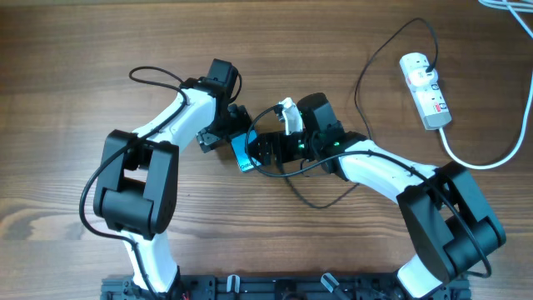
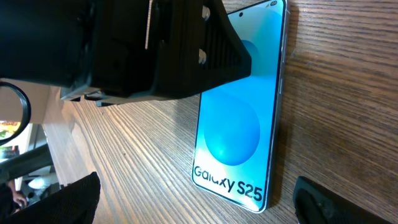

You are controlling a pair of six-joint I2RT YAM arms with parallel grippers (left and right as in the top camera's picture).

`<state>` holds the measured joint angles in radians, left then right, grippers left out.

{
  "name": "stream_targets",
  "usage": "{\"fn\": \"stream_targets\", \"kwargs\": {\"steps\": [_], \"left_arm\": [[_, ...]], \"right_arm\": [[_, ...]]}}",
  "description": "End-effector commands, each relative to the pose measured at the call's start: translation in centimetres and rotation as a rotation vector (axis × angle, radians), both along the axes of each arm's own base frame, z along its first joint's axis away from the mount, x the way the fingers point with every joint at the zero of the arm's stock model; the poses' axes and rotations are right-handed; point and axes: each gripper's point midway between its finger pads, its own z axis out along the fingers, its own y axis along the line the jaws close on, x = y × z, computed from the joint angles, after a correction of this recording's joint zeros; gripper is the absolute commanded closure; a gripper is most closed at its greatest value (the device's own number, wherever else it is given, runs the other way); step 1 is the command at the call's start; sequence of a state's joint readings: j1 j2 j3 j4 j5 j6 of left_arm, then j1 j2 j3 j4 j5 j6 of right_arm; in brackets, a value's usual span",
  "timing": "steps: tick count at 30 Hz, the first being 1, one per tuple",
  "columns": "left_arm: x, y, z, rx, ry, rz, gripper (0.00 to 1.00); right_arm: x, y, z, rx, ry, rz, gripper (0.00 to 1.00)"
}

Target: Plug charger to phone and switch on socket

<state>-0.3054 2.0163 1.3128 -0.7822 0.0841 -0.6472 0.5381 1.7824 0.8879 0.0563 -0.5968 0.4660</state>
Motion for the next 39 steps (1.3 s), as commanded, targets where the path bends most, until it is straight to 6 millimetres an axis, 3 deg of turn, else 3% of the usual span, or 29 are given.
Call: {"fn": "stream_targets", "kwargs": {"steps": [1,21,24,27,32,35,39], "left_arm": [[-4.0,-0.8,-5.6,-0.071,0.178,-0.038,0.09],[-4.3,-3.1,-5.7,-0.058,0.152,-0.083,0.07],[-4.5,-3.1,-5.7,-0.057,0.159,-0.082,0.08],[-4.7,-3.0,-5.7,-0.052,0.170,-0.079,0.07],[-4.8,-2.9,-5.7,-0.051,0.174,-0.074,0.07],[-4.7,-3.0,-5.7,-0.053,0.167,-0.074,0.07],[-4.3,-3.2,-5.7,-0.058,0.155,-0.060,0.06]], "right_arm": [[0.2,-0.2,-0.4,-0.015,-0.016,0.003,0.00],[0.2,-0.4,-0.7,-0.027,0.012,-0.023,0.00],[0.5,-1.3,-1.6,-0.065,0.076,-0.113,0.00],[-0.5,-2.4,-2.6,-0.092,0.202,-0.174,0.00],[-1.2,-6.1,-3.3,-0.070,0.409,-0.241,0.00],[-2.2,-7.8,-3.2,-0.051,0.475,-0.206,0.00],[-4.4,-8.4,-3.8,-0.100,0.511,-0.138,0.00]]}}
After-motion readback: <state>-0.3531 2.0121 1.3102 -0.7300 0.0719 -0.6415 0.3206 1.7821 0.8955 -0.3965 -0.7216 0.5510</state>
